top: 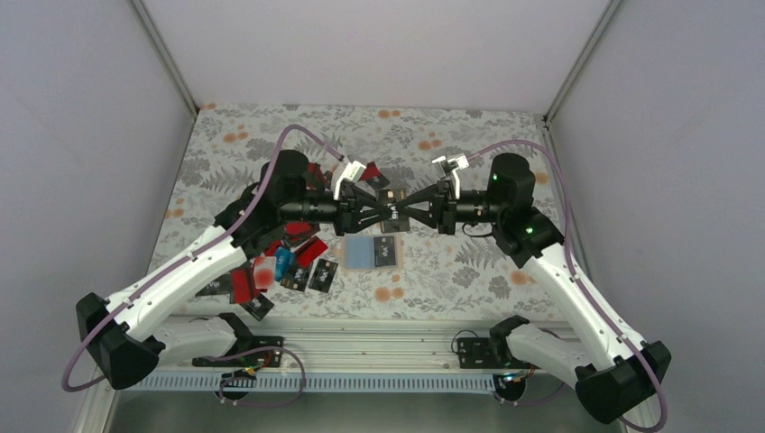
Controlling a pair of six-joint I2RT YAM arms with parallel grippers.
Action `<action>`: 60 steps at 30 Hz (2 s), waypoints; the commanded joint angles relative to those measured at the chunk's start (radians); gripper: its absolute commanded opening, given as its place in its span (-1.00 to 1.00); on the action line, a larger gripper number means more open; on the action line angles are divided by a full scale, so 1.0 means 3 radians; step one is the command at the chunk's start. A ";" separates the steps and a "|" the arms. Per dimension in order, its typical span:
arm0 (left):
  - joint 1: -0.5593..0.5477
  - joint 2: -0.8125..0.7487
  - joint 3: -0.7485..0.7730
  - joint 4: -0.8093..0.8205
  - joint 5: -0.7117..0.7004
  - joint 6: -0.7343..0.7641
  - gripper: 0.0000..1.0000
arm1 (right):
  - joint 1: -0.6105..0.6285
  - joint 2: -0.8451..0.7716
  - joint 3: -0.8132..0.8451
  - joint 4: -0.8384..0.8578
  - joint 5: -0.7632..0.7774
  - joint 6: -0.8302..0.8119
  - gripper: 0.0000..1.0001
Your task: Put the credit cards into the card holder
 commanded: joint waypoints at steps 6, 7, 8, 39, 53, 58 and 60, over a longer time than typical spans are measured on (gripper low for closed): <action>0.0034 -0.0006 -0.0413 -0.0441 -0.1041 0.0037 -0.13 | 0.0025 0.0221 -0.0446 -0.0259 0.0625 0.0197 -0.92; 0.0031 -0.0005 -0.0470 -0.0463 -0.1140 0.0020 -0.13 | 0.0024 0.0275 -0.0510 -0.0234 0.0698 0.0278 -0.92; 0.0034 0.0005 -0.0526 -0.0491 -0.1268 -0.0001 -0.13 | 0.0025 0.0334 -0.0580 -0.0193 0.0757 0.0375 -0.92; 0.0039 0.1429 -0.0888 -0.0731 -0.2529 -0.0463 -0.64 | 0.0330 0.2181 -0.0562 0.0304 0.1346 0.0756 -0.92; 0.0036 0.1527 -0.1001 -0.0683 -0.2540 -0.0477 -0.82 | 0.0394 0.2540 -0.0570 0.0500 0.1411 0.0765 -0.92; 0.0036 0.1554 -0.1038 -0.0648 -0.2502 -0.0466 -0.85 | 0.0401 0.2599 -0.0568 0.0576 0.1375 0.0758 -0.92; 0.0036 0.1567 -0.1045 -0.0637 -0.2492 -0.0460 -0.86 | 0.0399 0.2614 -0.0564 0.0591 0.1363 0.0758 -0.92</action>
